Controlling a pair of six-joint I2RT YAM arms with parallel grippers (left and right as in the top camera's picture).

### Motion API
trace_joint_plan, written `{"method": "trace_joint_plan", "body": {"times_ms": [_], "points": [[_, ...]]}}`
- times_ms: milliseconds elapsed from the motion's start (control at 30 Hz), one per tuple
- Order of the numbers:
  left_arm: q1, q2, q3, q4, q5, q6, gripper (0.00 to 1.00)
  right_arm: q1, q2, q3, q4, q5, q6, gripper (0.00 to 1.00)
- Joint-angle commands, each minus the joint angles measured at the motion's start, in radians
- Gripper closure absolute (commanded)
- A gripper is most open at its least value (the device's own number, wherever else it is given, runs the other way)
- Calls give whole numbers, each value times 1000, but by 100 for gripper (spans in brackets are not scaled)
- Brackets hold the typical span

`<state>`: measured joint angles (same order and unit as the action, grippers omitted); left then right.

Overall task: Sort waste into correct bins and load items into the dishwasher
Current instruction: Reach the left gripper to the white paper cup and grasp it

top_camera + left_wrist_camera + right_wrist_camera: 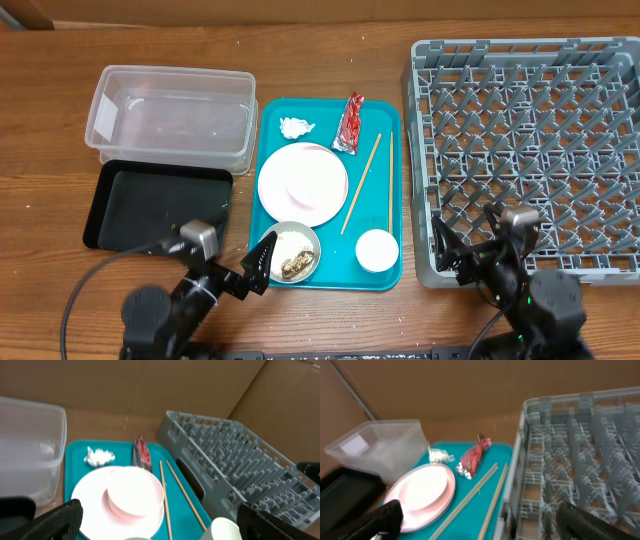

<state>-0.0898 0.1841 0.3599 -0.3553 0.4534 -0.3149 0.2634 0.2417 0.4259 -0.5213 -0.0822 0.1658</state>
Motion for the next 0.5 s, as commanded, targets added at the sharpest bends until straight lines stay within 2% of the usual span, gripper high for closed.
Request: {"method": "trace_joint_plan", "body": {"times_ms": [0, 67, 167, 333, 400, 467], "points": [[3, 190, 170, -114, 18, 8, 0, 1, 219, 201, -122, -11, 18, 0], [3, 311, 286, -215, 37, 8, 0, 1, 349, 327, -228, -19, 18, 0], [3, 466, 441, -313, 154, 8, 0, 1, 517, 494, -344, -97, 18, 0], [3, 645, 568, -280, 425, -11, 0, 1, 705, 645, -431, -302, 18, 0], [1, 684, 574, -274, 461, -4, 0, 1, 738, 656, -431, -327, 18, 0], [-21, 718, 574, -296, 441, 3, 0, 1, 761, 658, -427, -342, 19, 5]]}}
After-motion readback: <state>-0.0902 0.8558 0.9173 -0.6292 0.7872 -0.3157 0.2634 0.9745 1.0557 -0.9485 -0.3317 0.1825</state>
